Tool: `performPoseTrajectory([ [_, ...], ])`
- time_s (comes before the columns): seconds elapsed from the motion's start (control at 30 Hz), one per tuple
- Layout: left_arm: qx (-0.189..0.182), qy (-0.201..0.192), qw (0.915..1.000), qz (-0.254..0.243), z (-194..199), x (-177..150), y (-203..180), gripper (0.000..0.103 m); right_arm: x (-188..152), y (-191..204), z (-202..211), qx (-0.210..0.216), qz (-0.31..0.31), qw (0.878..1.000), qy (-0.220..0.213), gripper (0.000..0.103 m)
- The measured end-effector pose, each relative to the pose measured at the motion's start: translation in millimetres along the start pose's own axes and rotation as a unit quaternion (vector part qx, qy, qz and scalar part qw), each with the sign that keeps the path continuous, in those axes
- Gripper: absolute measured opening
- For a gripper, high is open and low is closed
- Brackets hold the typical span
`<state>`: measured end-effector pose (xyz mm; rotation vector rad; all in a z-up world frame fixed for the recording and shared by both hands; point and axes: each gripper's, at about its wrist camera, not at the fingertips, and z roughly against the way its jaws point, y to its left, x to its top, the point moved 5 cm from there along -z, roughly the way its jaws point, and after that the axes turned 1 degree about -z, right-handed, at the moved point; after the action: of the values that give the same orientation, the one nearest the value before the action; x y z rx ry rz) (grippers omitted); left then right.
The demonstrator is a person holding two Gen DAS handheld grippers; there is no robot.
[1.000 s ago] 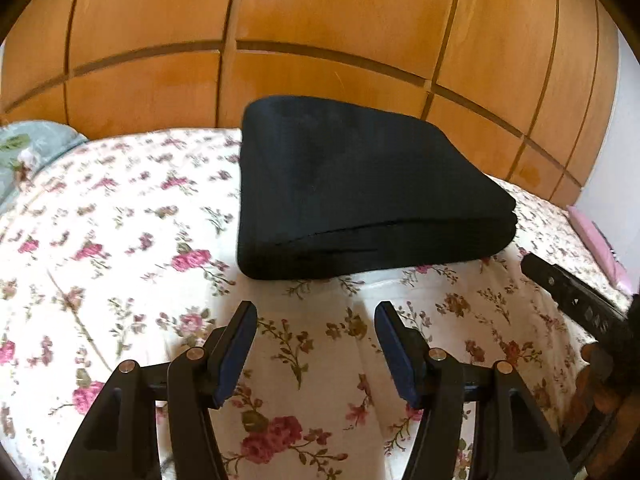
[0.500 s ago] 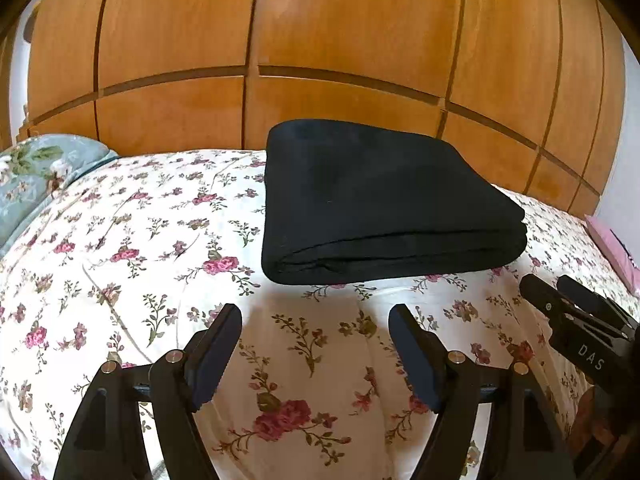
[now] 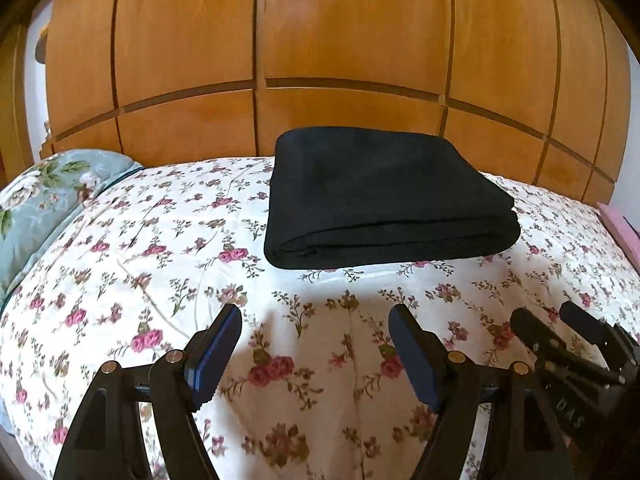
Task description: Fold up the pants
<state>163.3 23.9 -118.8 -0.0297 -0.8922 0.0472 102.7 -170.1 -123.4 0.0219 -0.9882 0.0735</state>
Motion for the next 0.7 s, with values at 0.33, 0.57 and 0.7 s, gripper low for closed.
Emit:
performPoseTrajectory([
  [0.33,0.017,-0.012,0.9998,0.004,21.6,-3.0,4.9,0.077,2.4,10.3,31.5,0.015,-0.001,1.000,-0.004,0.075],
  [0.57,0.016,-0.006,0.9999,-0.002,32.3,-6.2,2.0,0.077,2.0,14.2,41.1,0.016,-0.004,1.000,-0.005,0.075],
  [0.7,0.012,-0.004,0.9999,-0.003,38.3,-6.7,1.1,0.077,5.8,16.8,47.3,0.018,-0.005,1.000,-0.013,0.075],
])
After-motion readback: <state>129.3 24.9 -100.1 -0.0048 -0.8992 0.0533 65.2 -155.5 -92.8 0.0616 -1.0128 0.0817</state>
